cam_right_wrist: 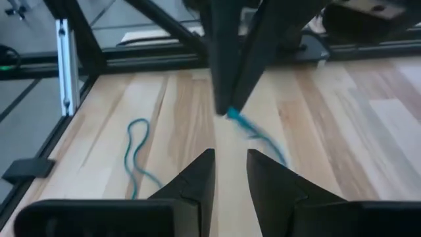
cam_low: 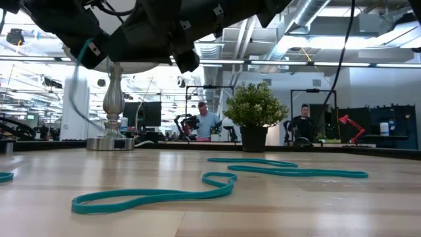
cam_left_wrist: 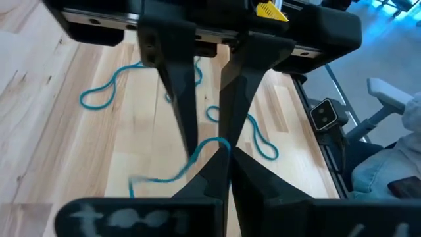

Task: Pick and place rubber bands into bin
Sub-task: Put the blue rubber band into the yellow basket

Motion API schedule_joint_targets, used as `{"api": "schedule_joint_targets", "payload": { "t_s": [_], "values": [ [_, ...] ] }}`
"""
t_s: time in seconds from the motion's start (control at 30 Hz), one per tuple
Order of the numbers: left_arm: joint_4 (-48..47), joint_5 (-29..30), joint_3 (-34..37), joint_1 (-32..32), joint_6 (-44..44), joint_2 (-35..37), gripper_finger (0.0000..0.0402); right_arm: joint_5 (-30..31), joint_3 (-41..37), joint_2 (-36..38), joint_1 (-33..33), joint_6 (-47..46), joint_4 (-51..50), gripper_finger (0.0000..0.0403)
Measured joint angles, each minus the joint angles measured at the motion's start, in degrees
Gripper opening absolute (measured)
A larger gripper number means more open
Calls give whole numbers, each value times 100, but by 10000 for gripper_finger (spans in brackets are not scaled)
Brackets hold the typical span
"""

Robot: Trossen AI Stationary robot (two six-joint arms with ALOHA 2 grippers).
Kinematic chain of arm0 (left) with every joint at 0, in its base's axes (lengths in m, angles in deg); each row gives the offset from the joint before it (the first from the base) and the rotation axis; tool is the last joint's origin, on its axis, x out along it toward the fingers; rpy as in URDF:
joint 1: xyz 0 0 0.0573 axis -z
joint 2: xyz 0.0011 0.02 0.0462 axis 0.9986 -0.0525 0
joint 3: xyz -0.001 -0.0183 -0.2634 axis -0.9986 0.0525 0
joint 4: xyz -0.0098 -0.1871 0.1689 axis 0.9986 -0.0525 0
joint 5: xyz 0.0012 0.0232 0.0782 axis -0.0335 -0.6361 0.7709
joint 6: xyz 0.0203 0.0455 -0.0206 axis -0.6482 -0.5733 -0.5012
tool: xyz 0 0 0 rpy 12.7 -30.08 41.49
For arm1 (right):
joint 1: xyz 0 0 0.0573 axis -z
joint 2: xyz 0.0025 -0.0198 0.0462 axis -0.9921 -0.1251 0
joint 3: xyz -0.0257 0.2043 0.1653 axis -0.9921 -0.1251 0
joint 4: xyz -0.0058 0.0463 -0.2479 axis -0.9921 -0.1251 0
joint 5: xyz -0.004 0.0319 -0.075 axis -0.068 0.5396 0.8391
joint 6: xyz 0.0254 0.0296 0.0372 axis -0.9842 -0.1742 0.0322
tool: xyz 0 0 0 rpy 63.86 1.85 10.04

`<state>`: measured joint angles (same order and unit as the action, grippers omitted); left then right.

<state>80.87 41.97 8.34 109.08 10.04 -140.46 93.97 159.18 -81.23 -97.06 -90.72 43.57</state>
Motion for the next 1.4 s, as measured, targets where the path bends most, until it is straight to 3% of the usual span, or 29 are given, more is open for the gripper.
{"api": "schedule_joint_targets", "payload": {
  "t_s": [0.8, 1.4],
  "values": [
    [-25, -44, 2, 0, 24, 0, 0, 12, 0, 0, 0, -4, -234, 82],
    [75, 7, 2, 0, 24, 2, 0, 8, 0, 0, 63, -7, 327, 78]
  ]
}}
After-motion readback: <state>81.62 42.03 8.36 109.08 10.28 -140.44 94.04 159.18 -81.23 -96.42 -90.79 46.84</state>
